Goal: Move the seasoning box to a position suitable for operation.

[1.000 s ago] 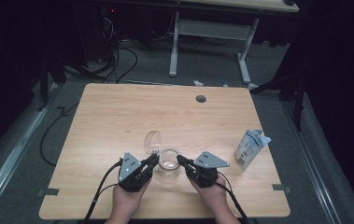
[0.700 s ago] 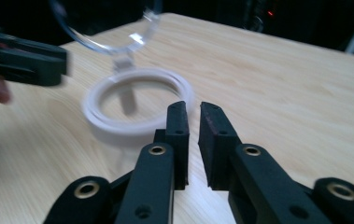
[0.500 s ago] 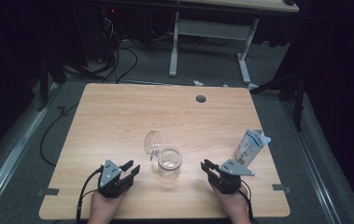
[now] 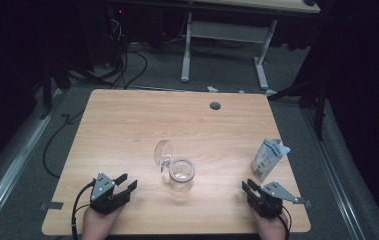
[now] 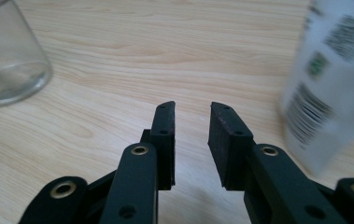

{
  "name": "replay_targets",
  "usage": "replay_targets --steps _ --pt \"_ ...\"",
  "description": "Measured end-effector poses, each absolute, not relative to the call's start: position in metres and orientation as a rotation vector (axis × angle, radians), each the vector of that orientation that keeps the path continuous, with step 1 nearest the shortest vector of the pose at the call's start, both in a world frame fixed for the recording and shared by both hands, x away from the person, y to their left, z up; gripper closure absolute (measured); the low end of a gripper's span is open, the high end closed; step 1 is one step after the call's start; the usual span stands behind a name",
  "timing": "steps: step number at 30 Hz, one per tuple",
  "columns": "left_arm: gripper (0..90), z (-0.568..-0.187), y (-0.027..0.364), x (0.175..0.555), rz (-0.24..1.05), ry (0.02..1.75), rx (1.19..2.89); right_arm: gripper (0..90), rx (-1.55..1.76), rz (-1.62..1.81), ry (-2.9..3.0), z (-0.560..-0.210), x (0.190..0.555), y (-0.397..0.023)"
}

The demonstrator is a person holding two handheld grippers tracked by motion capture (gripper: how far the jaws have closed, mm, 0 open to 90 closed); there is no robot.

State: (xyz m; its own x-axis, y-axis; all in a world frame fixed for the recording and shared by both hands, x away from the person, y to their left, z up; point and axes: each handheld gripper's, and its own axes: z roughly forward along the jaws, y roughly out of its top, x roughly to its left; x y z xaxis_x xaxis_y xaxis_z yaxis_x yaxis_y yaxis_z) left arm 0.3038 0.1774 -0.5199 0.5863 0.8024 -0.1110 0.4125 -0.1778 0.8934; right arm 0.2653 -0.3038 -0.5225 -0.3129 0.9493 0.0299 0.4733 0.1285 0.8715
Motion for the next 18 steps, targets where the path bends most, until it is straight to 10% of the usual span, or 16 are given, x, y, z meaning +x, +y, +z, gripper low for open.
replay_targets --steps 18 --pt "40.8 -0.523 0.187 0.294 0.426 0.966 1.801 48.4 1.472 1.000 1.681 -0.507 0.257 -0.331"
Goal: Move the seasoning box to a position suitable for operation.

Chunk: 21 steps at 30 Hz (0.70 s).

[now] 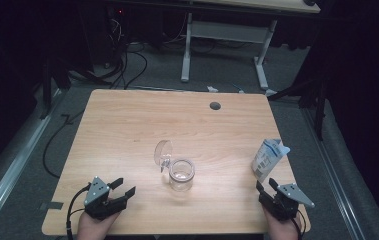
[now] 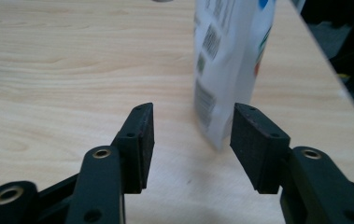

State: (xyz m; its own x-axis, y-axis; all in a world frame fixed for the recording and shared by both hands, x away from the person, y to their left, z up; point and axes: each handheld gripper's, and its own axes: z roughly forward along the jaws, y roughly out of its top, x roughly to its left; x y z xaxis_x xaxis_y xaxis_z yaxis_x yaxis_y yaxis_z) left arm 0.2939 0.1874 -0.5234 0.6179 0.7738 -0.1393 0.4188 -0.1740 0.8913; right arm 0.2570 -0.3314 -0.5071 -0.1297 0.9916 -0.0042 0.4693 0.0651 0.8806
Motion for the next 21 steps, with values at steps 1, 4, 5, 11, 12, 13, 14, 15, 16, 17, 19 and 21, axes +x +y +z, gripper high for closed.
replay_targets --steps 1,4,5,11,12,13,14,15,16,17,19,21 --pt "40.8 -0.523 0.186 0.294 0.425 0.961 1.805 47.6 1.462 1.003 1.675 -0.502 0.261 -0.334" --pt "41.3 -0.524 0.184 0.295 0.425 0.953 1.812 48.1 1.428 1.003 1.659 -0.491 0.272 -0.337" --pt "41.8 -0.524 0.183 0.294 0.426 0.954 1.806 47.1 1.430 0.999 1.655 -0.489 0.275 -0.337" --pt "42.8 -0.524 0.184 0.294 0.418 0.951 1.804 54.2 1.415 1.018 1.636 -0.482 0.292 -0.339" --pt "42.8 -0.525 0.184 0.294 0.416 0.957 1.798 56.2 1.410 1.022 1.624 -0.481 0.294 -0.340" --pt "42.8 -0.525 0.184 0.294 0.416 0.957 1.798 56.2 1.410 1.022 1.624 -0.481 0.294 -0.340" --pt "42.8 -0.525 0.185 0.294 0.414 0.959 1.793 59.1 1.410 1.024 1.615 -0.481 0.295 -0.340" --pt "42.8 -0.525 0.186 0.293 0.411 0.962 1.791 62.0 1.407 1.022 1.609 -0.481 0.296 -0.340" --pt "42.8 -0.525 0.187 0.293 0.406 0.961 1.788 64.8 1.407 1.025 1.602 -0.481 0.296 -0.341" --pt "42.8 -0.525 0.187 0.293 0.409 0.961 1.782 67.3 1.409 1.030 1.600 -0.481 0.296 -0.342" --pt "42.9 -0.524 0.188 0.293 0.410 0.963 1.775 70.8 1.408 1.034 1.594 -0.482 0.296 -0.344" --pt "43.0 -0.524 0.189 0.293 0.410 0.967 1.771 72.6 1.404 1.040 1.598 -0.482 0.296 -0.346"
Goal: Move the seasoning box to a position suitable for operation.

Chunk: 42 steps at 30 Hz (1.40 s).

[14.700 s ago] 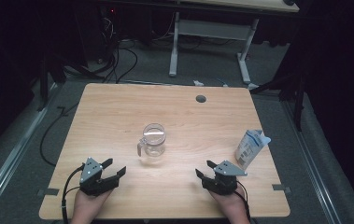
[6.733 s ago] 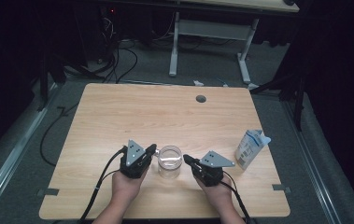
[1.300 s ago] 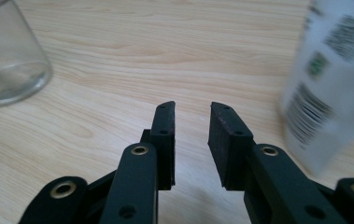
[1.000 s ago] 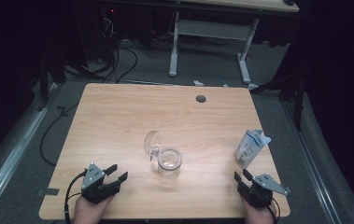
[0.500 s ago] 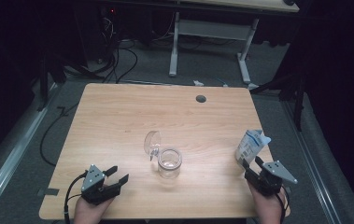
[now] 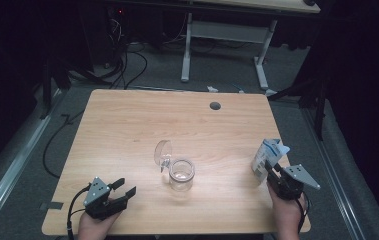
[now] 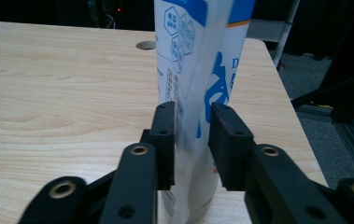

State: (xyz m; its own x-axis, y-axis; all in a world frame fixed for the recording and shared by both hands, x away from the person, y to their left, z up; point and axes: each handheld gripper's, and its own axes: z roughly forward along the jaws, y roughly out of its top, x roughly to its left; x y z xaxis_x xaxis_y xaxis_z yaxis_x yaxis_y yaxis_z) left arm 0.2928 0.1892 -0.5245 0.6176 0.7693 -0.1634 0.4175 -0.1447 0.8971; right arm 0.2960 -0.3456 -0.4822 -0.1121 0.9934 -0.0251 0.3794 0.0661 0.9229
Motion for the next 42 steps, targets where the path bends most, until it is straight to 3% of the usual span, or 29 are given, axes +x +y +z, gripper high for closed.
replay_targets --steps 11,19,25,42 --pt "43.0 -0.5259 0.1877 0.2927 0.412 0.966 1.771 72.2 1.397 1.024 1.602 -0.4843 0.2989 -0.3448" --pt "43.0 -0.5256 0.1879 0.2919 0.407 0.960 1.772 83.5 1.373 1.003 1.638 -0.4814 0.3004 -0.3446" --pt "42.9 -0.5268 0.1865 0.2915 0.393 0.952 1.765 86.2 1.392 1.079 1.650 -0.4819 0.3005 -0.3503" --pt "39.0 -0.5230 0.1840 0.2856 0.416 0.882 1.774 86.7 1.366 1.079 1.694 -0.4802 0.3011 -0.3490"
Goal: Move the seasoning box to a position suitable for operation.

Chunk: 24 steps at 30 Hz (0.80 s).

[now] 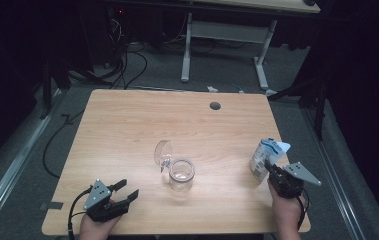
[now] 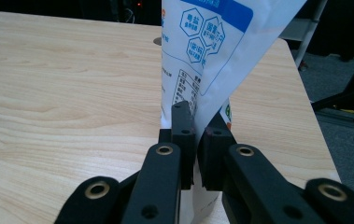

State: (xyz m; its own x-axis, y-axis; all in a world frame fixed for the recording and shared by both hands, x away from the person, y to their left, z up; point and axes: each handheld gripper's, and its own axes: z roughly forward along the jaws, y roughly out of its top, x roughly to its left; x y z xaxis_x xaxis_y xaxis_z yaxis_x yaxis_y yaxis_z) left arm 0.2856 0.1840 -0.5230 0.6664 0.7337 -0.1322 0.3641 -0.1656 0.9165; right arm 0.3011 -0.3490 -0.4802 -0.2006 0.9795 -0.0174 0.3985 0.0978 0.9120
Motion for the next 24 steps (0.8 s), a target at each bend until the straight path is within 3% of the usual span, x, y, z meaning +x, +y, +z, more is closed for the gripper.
replay_targets --steps 11,24 --pt "38.5 -0.525 0.183 0.287 0.413 0.890 1.767 87.1 1.335 1.088 1.735 -0.479 0.303 -0.345" --pt "36.9 -0.525 0.182 0.285 0.406 0.880 1.763 88.9 1.265 1.097 1.880 -0.454 0.300 -0.330"
